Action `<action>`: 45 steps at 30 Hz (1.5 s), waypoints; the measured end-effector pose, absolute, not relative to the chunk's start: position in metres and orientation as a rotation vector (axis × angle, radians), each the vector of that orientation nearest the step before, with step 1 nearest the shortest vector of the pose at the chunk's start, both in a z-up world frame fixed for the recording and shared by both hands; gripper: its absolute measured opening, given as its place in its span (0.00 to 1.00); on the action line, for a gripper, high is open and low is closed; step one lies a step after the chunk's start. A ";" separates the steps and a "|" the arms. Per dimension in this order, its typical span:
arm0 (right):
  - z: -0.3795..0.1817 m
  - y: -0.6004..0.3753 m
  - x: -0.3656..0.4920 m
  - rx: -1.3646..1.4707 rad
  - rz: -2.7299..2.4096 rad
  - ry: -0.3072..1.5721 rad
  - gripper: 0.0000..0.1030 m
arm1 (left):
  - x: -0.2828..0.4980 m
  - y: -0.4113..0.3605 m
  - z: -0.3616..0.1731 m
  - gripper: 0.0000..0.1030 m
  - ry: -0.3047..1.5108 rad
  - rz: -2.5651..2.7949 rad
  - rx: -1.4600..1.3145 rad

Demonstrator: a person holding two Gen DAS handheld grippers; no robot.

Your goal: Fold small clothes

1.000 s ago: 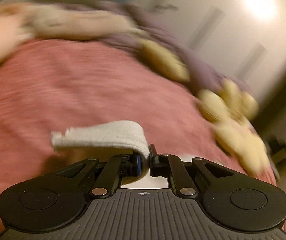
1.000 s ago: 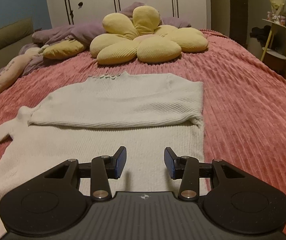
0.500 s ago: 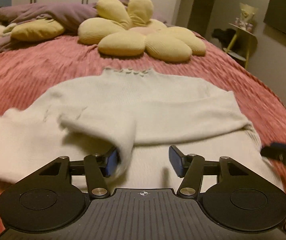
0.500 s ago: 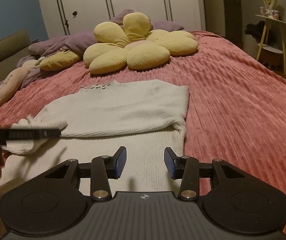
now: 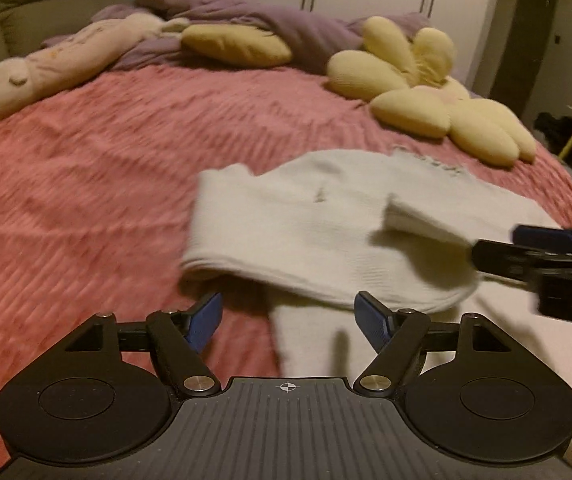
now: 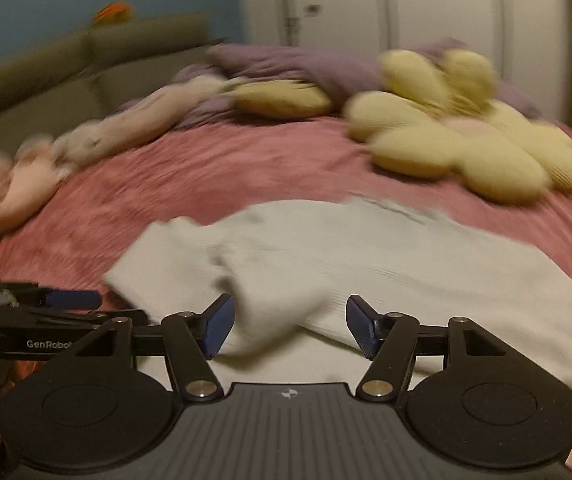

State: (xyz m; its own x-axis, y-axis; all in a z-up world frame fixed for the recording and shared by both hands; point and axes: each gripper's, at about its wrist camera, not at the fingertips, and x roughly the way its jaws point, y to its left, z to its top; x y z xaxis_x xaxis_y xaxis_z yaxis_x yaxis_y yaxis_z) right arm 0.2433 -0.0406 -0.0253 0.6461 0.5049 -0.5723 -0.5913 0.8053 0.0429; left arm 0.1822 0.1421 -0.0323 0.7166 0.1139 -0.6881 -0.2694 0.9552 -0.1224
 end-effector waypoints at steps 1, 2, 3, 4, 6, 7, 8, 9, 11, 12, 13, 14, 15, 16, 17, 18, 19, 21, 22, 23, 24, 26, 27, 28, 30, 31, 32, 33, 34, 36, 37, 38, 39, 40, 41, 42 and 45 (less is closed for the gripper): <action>-0.028 -0.026 0.245 -0.190 0.625 0.604 0.59 | 0.182 0.145 -0.034 0.76 0.753 0.218 -0.219; -0.032 -0.012 0.249 -0.227 0.619 0.609 0.59 | 0.183 0.146 -0.035 0.76 0.761 0.221 -0.217; -0.035 -0.002 0.252 -0.253 0.612 0.617 0.53 | 0.183 0.146 -0.035 0.76 0.763 0.224 -0.216; -0.038 0.006 0.255 -0.281 0.600 0.623 0.32 | 0.184 0.147 -0.036 0.76 0.764 0.224 -0.216; -0.044 0.015 0.260 -0.340 0.568 0.628 0.06 | 0.187 0.148 -0.037 0.76 0.762 0.228 -0.211; -0.043 0.014 0.263 -0.335 0.541 0.617 0.06 | 0.190 0.148 -0.036 0.76 0.758 0.231 -0.205; -0.039 0.006 0.265 -0.299 0.519 0.593 0.06 | 0.193 0.148 -0.037 0.76 0.757 0.231 -0.200; -0.031 -0.007 0.267 -0.239 0.491 0.563 0.06 | 0.197 0.147 -0.038 0.76 0.757 0.232 -0.195; -0.016 -0.040 0.270 -0.094 0.416 0.512 0.06 | 0.209 0.144 -0.038 0.75 0.755 0.228 -0.181; -0.010 -0.064 0.272 0.000 0.372 0.490 0.06 | 0.215 0.141 -0.039 0.73 0.752 0.224 -0.170; -0.009 -0.083 0.275 0.069 0.342 0.481 0.06 | 0.222 0.139 -0.039 0.73 0.750 0.225 -0.158; -0.011 -0.102 0.278 0.123 0.318 0.487 0.06 | 0.230 0.137 -0.040 0.69 0.753 0.234 -0.147; -0.017 -0.120 0.284 0.159 0.285 0.514 0.06 | 0.237 0.135 -0.041 0.66 0.759 0.238 -0.142; -0.024 -0.132 0.288 0.170 0.259 0.542 0.07 | 0.243 0.134 -0.042 0.64 0.766 0.237 -0.141; -0.033 -0.145 0.293 0.175 0.236 0.578 0.07 | 0.249 0.133 -0.044 0.61 0.776 0.242 -0.142; -0.042 -0.156 0.295 0.181 0.216 0.610 0.09 | 0.251 0.133 -0.046 0.60 0.783 0.247 -0.141; -0.051 -0.167 0.298 0.204 0.204 0.646 0.14 | 0.253 0.133 -0.046 0.60 0.785 0.251 -0.143; -0.061 -0.183 0.300 0.281 0.196 0.693 0.17 | 0.254 0.134 -0.047 0.60 0.789 0.251 -0.146; -0.064 -0.190 0.299 0.317 0.197 0.695 0.17 | 0.254 0.135 -0.047 0.59 0.791 0.249 -0.151; -0.065 -0.196 0.298 0.343 0.196 0.693 0.17 | 0.253 0.136 -0.047 0.59 0.789 0.247 -0.158; -0.064 -0.202 0.299 0.373 0.197 0.688 0.17 | 0.253 0.137 -0.047 0.59 0.788 0.247 -0.160; -0.065 -0.215 0.303 0.459 0.210 0.690 0.17 | 0.253 0.139 -0.047 0.59 0.794 0.250 -0.155; -0.067 -0.216 0.308 0.492 0.210 0.708 0.17 | 0.253 0.139 -0.047 0.58 0.795 0.250 -0.155; -0.070 -0.214 0.315 0.499 0.209 0.737 0.17 | 0.253 0.140 -0.046 0.56 0.794 0.252 -0.156; -0.074 -0.207 0.324 0.451 0.199 0.787 0.07 | 0.251 0.142 -0.043 0.49 0.776 0.267 -0.170; -0.072 -0.202 0.326 0.419 0.198 0.785 0.06 | 0.250 0.144 -0.040 0.49 0.760 0.278 -0.181; -0.067 -0.198 0.326 0.386 0.202 0.766 0.06 | 0.248 0.145 -0.038 0.47 0.740 0.287 -0.193; -0.058 -0.194 0.324 0.354 0.206 0.717 0.06 | 0.248 0.147 -0.036 0.44 0.725 0.294 -0.200; -0.049 -0.193 0.322 0.337 0.213 0.663 0.06 | 0.247 0.147 -0.033 0.44 0.711 0.306 -0.202; -0.030 -0.193 0.315 0.332 0.226 0.540 0.06 | 0.246 0.149 -0.030 0.44 0.683 0.325 -0.210; -0.024 -0.195 0.314 0.332 0.225 0.494 0.06 | 0.246 0.149 -0.030 0.44 0.677 0.325 -0.220; -0.020 -0.197 0.313 0.325 0.219 0.456 0.06 | 0.247 0.148 -0.032 0.48 0.687 0.319 -0.224; -0.019 -0.200 0.313 0.306 0.210 0.429 0.06 | 0.248 0.147 -0.034 0.54 0.710 0.313 -0.223; -0.022 -0.201 0.315 0.283 0.200 0.428 0.06 | 0.249 0.146 -0.036 0.55 0.735 0.312 -0.222; -0.028 -0.203 0.316 0.261 0.186 0.445 0.06 | 0.248 0.146 -0.038 0.55 0.753 0.308 -0.224; -0.037 -0.207 0.320 0.251 0.169 0.485 0.06 | 0.245 0.146 -0.038 0.54 0.767 0.303 -0.227; -0.063 -0.226 0.329 0.303 0.132 0.654 0.18 | 0.231 0.146 -0.031 0.58 0.781 0.296 -0.214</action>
State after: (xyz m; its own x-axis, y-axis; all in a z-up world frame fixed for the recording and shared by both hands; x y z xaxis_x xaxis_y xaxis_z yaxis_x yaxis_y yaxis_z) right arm 0.3292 -0.2264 -0.0631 0.7872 0.2155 -0.5778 -0.0261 0.9478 0.3179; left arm 0.2314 0.1456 -0.0307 0.6720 0.1818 -0.7178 -0.3389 0.9374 -0.0798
